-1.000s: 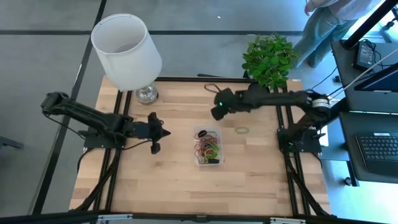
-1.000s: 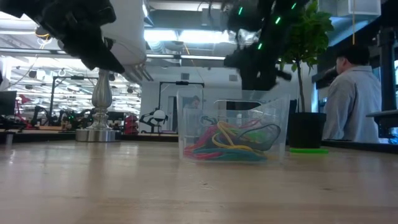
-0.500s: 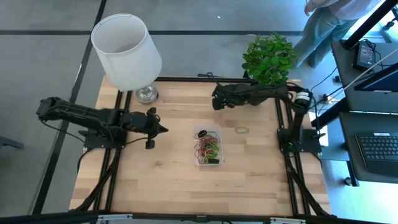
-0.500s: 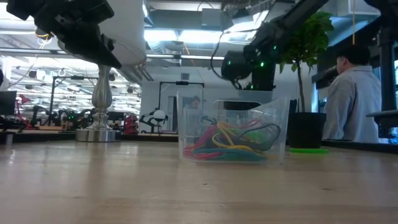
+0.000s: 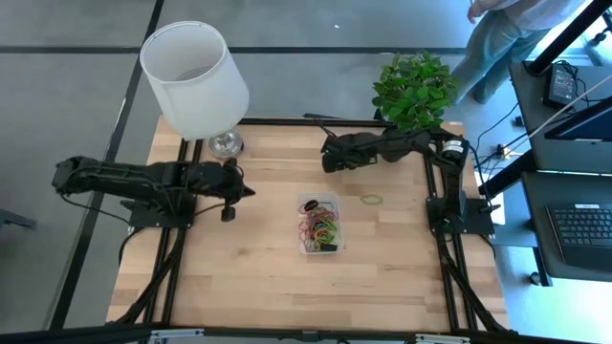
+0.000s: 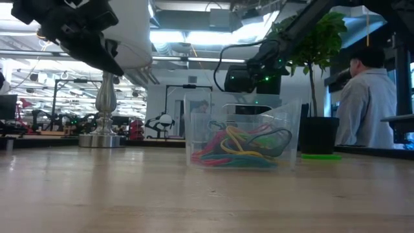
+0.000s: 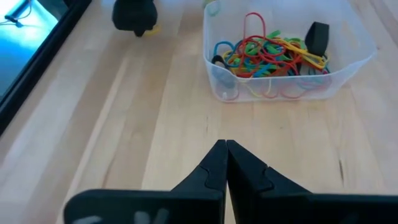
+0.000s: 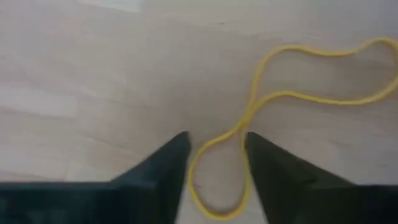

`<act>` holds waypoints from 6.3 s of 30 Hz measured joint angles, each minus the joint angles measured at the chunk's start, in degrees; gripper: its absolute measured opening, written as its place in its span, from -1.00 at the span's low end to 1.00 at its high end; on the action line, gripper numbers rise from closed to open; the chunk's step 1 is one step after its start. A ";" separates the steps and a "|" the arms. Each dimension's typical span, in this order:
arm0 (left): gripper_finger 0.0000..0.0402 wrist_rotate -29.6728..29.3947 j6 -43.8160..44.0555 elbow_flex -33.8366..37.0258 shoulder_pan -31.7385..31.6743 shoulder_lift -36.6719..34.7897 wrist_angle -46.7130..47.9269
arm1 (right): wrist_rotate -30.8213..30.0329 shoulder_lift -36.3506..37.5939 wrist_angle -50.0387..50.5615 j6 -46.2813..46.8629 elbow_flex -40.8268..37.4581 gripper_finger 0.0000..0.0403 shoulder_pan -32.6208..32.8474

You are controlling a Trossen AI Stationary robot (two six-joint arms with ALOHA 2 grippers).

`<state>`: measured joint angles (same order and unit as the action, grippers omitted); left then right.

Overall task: Pick and place rubber bands into bin
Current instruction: Put the yellow rubber band into the bin, then put the green rubber band into the bin

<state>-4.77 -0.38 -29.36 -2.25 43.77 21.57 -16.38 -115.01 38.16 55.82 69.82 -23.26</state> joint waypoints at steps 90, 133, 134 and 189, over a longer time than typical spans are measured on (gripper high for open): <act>-0.99 1.13 2.62 28.92 1.89 -43.63 -22.66 | 6.14 15.35 17.31 -15.99 24.41 -1.00 34.01; -0.96 1.33 2.62 28.92 1.89 -43.47 -22.66 | 5.70 9.66 22.67 -29.42 20.76 -0.08 27.18; -0.96 1.33 2.62 28.92 1.89 -43.47 -22.66 | 5.46 11.32 22.19 -29.31 18.67 -0.08 27.18; -0.98 1.39 2.62 28.92 1.89 -43.47 -22.64 | 4.55 54.35 0.93 -29.50 -32.46 -0.98 18.80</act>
<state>-3.38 2.24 -0.45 -0.36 0.30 -1.06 -11.83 -60.66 39.09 26.32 37.36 -4.46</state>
